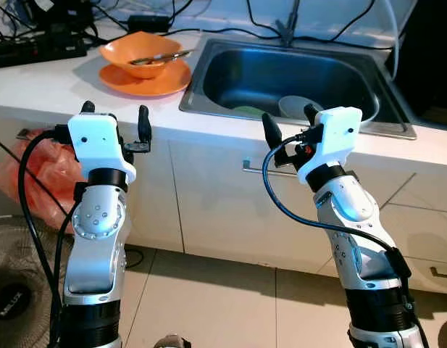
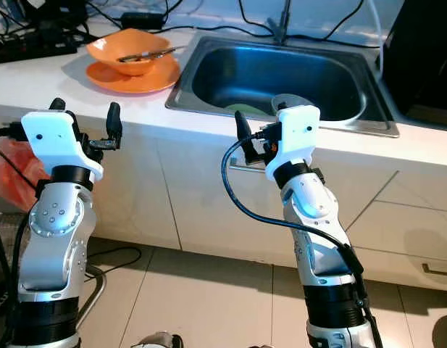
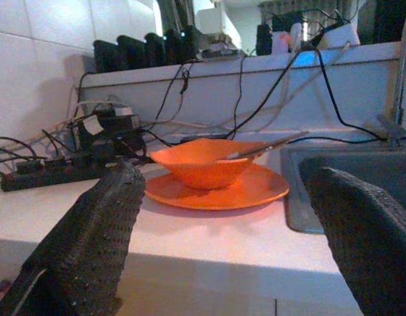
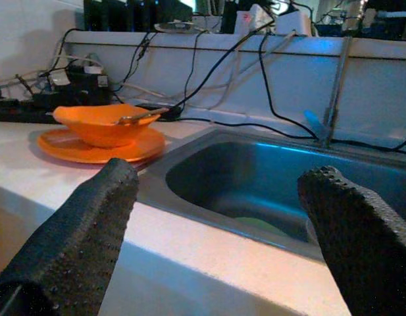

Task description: Kitchen organization

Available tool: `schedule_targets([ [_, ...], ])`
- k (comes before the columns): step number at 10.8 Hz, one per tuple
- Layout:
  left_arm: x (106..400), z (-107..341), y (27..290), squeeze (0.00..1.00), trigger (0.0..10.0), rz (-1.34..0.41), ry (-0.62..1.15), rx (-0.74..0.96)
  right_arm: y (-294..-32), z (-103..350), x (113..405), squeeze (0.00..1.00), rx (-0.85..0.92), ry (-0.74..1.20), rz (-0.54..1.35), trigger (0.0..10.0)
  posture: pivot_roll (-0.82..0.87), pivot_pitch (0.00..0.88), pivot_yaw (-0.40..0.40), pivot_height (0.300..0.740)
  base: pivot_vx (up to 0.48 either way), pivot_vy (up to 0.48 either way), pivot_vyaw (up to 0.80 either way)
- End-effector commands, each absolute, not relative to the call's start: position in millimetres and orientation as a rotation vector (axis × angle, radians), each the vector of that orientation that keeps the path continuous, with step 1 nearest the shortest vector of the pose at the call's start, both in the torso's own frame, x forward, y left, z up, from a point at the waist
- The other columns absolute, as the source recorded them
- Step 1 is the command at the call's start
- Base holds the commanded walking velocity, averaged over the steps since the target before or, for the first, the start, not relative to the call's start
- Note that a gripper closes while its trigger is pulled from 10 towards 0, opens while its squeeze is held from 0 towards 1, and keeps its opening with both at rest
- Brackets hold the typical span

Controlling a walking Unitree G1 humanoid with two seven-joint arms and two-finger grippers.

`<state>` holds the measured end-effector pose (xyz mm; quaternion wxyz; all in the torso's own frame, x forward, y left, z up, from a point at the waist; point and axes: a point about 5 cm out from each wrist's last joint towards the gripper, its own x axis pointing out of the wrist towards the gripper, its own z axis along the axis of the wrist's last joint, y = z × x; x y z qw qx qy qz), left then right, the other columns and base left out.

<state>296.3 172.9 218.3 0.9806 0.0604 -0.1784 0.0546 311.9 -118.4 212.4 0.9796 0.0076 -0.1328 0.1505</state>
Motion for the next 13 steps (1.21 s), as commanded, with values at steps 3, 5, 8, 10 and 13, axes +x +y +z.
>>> schedule_targets([
  [3, 295.4, 225.7, 172.2, 0.0, 10.0, 0.109, -0.382, 0.116, -120.5, 216.8, 311.6, 0.07, 0.018, -0.291, 0.296, 10.0, 0.06, 0.068, -0.011, 0.74, 0.331, 0.0, 0.0],
  [5, 295.3, 225.6, 172.4, 0.0, 10.0, 0.109, -0.38, 0.114, -120.6, 215.2, 311.4, 0.07, 0.015, -0.286, 0.295, 10.0, 0.06, 0.072, -0.011, 0.74, 0.349, 0.0, 0.0],
  [8, 295.7, 224.3, 172.3, 0.0, 10.0, 0.108, -0.373, 0.113, -121.3, 213.7, 311.3, 0.05, 0.009, -0.281, 0.294, 10.0, 0.06, 0.075, -0.011, 0.74, 0.358, 0.0, 0.0],
  [10, 296.3, 224.3, 171.8, 0.0, 10.0, 0.106, -0.372, 0.111, -121.7, 213.7, 311.3, 0.06, 0.007, -0.28, 0.293, 10.0, 0.06, 0.075, -0.011, 0.74, 0.358, 0.0, 0.0],
  [13, 296.6, 223.5, 170.4, 0.0, 10.0, 0.099, -0.37, 0.11, -121.9, 213.5, 311.3, 0.07, 0.006, -0.279, 0.294, 10.0, 0.05, 0.075, -0.013, 0.74, 0.388, 0.0, 0.0],
])
